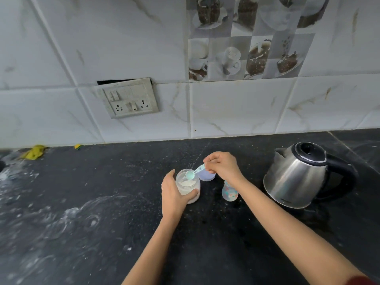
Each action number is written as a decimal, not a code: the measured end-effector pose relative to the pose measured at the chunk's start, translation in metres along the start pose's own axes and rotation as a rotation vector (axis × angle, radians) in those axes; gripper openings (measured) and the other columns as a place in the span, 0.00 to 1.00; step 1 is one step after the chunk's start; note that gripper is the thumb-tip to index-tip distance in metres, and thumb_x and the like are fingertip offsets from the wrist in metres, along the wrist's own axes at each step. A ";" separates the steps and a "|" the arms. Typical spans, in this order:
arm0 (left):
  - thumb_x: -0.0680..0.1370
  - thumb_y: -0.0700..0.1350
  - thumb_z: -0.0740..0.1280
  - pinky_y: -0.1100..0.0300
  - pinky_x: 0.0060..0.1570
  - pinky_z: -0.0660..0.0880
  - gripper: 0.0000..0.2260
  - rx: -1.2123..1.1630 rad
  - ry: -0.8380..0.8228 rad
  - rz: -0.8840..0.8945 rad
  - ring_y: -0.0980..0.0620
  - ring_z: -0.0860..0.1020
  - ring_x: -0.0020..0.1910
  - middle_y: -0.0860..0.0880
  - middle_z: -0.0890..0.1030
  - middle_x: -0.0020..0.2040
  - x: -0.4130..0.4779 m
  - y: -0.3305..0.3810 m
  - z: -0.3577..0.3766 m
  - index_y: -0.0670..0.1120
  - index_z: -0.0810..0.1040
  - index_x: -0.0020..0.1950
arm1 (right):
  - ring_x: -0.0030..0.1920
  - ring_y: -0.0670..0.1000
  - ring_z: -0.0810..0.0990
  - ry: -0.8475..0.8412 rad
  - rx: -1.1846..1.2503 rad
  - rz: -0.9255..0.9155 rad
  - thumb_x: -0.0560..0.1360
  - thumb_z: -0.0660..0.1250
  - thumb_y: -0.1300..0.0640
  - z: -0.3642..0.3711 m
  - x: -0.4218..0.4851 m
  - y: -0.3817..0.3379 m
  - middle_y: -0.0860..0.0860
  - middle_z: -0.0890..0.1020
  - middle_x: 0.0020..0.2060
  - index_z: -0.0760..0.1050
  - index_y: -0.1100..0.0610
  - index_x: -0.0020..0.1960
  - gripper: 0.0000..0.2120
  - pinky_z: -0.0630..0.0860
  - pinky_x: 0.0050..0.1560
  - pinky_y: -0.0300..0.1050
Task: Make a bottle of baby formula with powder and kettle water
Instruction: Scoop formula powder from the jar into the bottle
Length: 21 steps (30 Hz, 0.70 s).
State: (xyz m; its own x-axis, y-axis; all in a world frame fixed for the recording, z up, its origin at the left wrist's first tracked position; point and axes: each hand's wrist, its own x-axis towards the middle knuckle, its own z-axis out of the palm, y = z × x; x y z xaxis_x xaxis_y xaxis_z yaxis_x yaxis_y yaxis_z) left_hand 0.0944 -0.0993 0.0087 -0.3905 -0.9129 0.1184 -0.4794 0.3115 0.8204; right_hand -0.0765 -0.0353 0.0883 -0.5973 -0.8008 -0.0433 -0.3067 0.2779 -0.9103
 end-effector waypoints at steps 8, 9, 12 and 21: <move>0.64 0.53 0.77 0.56 0.58 0.71 0.36 0.007 -0.050 0.010 0.53 0.70 0.62 0.53 0.73 0.62 0.006 -0.009 0.008 0.50 0.66 0.67 | 0.36 0.41 0.78 -0.261 -0.362 -0.177 0.71 0.72 0.64 0.044 0.018 0.003 0.46 0.84 0.36 0.85 0.55 0.44 0.05 0.71 0.43 0.33; 0.64 0.53 0.77 0.56 0.58 0.71 0.36 0.009 -0.047 0.008 0.53 0.69 0.62 0.53 0.72 0.63 0.006 -0.009 0.008 0.50 0.65 0.68 | 0.36 0.40 0.78 -0.274 -0.388 -0.180 0.72 0.73 0.63 0.047 0.019 0.006 0.46 0.84 0.38 0.85 0.56 0.45 0.05 0.72 0.44 0.35; 0.64 0.52 0.77 0.56 0.59 0.71 0.35 0.003 -0.042 0.002 0.54 0.69 0.62 0.54 0.72 0.63 0.006 -0.010 0.009 0.51 0.65 0.67 | 0.47 0.42 0.80 -0.280 -0.424 -0.176 0.74 0.72 0.60 0.049 0.020 0.012 0.48 0.86 0.48 0.85 0.54 0.51 0.08 0.73 0.52 0.35; 0.65 0.51 0.77 0.55 0.64 0.66 0.40 0.030 -0.013 -0.003 0.50 0.64 0.68 0.50 0.68 0.68 0.003 -0.002 0.009 0.47 0.61 0.72 | 0.52 0.41 0.79 -0.170 -0.345 -0.277 0.77 0.68 0.59 0.020 0.011 0.007 0.47 0.84 0.54 0.83 0.53 0.57 0.10 0.71 0.53 0.31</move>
State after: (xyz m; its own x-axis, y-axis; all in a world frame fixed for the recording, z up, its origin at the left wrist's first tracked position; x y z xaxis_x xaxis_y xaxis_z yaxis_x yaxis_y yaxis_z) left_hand 0.0868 -0.1001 0.0021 -0.3990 -0.9104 0.1092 -0.5035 0.3171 0.8037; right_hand -0.0701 -0.0526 0.0734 -0.3375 -0.9371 0.0886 -0.6826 0.1788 -0.7086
